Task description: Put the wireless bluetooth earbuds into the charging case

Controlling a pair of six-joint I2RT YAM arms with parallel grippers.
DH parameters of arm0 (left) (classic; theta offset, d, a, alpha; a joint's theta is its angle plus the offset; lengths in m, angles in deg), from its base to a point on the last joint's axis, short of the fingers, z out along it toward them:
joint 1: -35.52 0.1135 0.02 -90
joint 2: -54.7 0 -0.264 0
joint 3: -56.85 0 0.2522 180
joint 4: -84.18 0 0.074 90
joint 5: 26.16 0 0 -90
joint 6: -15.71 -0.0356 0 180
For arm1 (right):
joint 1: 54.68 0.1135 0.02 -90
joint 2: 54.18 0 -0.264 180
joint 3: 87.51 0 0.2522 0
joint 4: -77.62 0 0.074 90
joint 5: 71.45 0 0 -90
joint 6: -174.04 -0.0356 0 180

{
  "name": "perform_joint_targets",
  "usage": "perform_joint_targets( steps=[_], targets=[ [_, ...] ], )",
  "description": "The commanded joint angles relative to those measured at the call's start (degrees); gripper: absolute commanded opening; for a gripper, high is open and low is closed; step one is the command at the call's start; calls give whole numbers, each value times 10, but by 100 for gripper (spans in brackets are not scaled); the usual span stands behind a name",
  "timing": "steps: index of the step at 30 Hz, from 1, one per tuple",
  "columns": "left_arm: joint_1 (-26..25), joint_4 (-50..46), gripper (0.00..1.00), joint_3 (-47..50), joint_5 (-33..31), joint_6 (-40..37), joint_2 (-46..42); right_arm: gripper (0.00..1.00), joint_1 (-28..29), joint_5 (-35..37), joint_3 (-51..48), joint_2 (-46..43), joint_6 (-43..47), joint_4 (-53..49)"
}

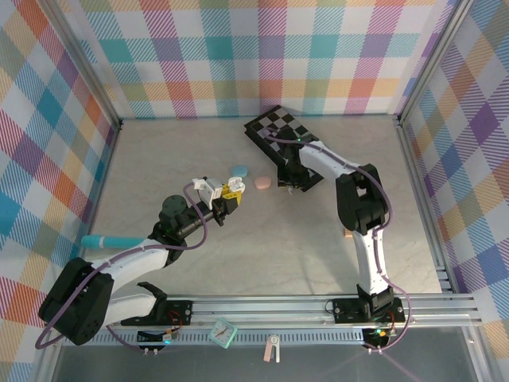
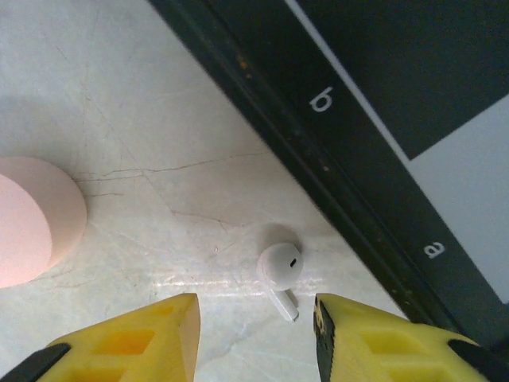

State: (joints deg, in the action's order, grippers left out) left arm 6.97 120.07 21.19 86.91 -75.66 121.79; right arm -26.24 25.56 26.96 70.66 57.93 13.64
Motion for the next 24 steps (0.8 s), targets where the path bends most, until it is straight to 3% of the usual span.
perform_joint_targets(
  steps=[1,13,24],
  targets=[
    [3,7,0,-3,11,-13,-9,41,16,20,-43,18,1,50],
    [5,-6,0,-1,12,-15,-27,37,29,14,-92,-11,-9,67],
    [5,-19,0,-3,11,-16,-39,37,53,0,-126,-94,-9,62]
  ],
)
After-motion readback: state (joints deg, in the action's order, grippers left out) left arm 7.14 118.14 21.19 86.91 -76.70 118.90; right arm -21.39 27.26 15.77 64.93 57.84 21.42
